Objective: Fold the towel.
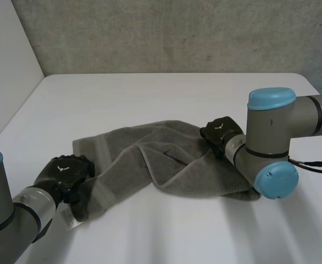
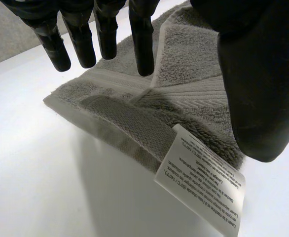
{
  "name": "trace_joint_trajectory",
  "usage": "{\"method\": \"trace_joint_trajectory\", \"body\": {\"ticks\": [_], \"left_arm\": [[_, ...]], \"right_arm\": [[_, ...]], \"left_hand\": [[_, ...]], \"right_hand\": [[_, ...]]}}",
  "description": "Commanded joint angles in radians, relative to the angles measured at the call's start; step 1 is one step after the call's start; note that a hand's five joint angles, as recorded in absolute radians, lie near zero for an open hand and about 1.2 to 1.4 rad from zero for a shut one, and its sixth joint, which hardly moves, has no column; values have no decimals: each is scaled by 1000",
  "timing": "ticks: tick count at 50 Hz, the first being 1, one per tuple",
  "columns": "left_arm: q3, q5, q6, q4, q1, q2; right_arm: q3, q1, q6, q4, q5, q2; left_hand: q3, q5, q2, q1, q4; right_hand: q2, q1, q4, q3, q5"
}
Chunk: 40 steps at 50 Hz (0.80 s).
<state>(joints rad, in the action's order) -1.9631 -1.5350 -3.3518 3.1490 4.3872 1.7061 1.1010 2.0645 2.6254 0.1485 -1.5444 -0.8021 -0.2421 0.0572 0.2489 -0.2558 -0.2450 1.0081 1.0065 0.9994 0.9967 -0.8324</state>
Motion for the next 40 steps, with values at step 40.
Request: {"method": "trace_joint_trajectory", "body": {"ticks": [40], "left_arm": [[-30, 6, -17, 54, 26, -26]], "right_arm": [[404, -176, -19, -50, 124, -377]], "left_hand": [[58, -48, -65, 72, 61]], "right_hand": [[388, 390, 397, 400, -389]]}}
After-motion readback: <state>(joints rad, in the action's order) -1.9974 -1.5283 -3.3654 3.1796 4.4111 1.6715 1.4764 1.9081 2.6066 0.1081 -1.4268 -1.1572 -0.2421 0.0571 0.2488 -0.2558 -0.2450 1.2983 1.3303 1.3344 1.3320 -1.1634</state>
